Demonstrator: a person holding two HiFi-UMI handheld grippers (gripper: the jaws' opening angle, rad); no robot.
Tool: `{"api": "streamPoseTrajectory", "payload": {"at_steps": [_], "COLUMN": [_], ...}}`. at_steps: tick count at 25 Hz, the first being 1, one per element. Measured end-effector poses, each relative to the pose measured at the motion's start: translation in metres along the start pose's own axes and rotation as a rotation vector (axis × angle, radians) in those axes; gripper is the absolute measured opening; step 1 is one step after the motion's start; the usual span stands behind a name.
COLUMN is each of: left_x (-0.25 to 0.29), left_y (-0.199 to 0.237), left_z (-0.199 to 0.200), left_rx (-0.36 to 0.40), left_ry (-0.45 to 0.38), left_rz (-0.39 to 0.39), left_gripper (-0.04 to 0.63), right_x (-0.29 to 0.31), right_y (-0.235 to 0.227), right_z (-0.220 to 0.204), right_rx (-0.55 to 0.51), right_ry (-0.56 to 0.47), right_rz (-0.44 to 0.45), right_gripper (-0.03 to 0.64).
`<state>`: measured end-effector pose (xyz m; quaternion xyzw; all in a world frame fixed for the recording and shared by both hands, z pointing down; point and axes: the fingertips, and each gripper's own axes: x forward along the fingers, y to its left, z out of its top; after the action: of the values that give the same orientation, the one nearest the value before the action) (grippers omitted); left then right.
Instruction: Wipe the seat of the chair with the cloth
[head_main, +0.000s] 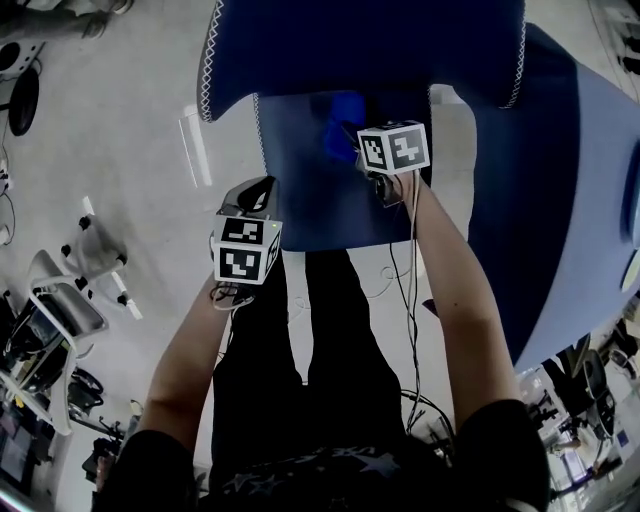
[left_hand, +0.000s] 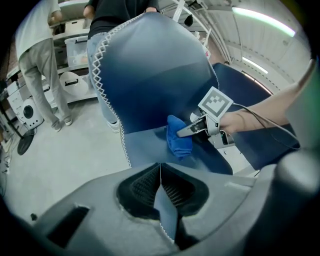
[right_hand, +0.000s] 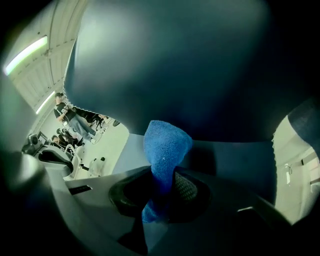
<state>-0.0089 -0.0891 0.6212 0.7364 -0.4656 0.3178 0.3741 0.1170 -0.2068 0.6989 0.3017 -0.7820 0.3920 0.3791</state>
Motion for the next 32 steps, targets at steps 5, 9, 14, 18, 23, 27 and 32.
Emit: {"api": "streamPoseTrajectory", "payload": {"at_steps": [5,9,14,18,23,27,32], "left_x": [0.011,0.02,0.026,0.03,0.031,0.026,0.018], "left_y": [-0.025,-0.043,-0.064,-0.08,-0.079,-0.074,-0.057], "left_z": [0.009,0.014,0.023,0.029,0.026,0.021,0.011], "left_rx": [0.026,0.035,0.059,0.075,0.075,0.052,0.025], "left_ry": [0.009,0.02,0.022,0.021,0.022,0.023,0.02], "left_rz": [-0.015,-0.034,-0.051,-0.061,-0.063,-0.055,-0.042], "left_gripper": [0.021,0.021,0.021,0.021,0.021,0.021,0.021], "right_x": [-0.024,-0.044,-0.071,-0.089,-0.096,-0.1,-0.082], "right_y": [-0.044,-0.079,-0.115,-0.137,-0.144,-0.123,-0.052], "right_z": [-0.006,-0.013,-0.027,-0.036,-0.044,-0.037,-0.018], "right_rx": [0.035,0.095,0.221,0.254,0.261,0.264,0.189], "right_ry": [-0.019,-0.047,-0.087,-0.109,-0.109,-0.137,-0.14], "right_rz": [-0.047,-0.088,-0.121,-0.153,-0.192,-0.142,0.004], "right_gripper": [0.074,0.075,0.077,0.077,0.075,0.074,0.074]}}
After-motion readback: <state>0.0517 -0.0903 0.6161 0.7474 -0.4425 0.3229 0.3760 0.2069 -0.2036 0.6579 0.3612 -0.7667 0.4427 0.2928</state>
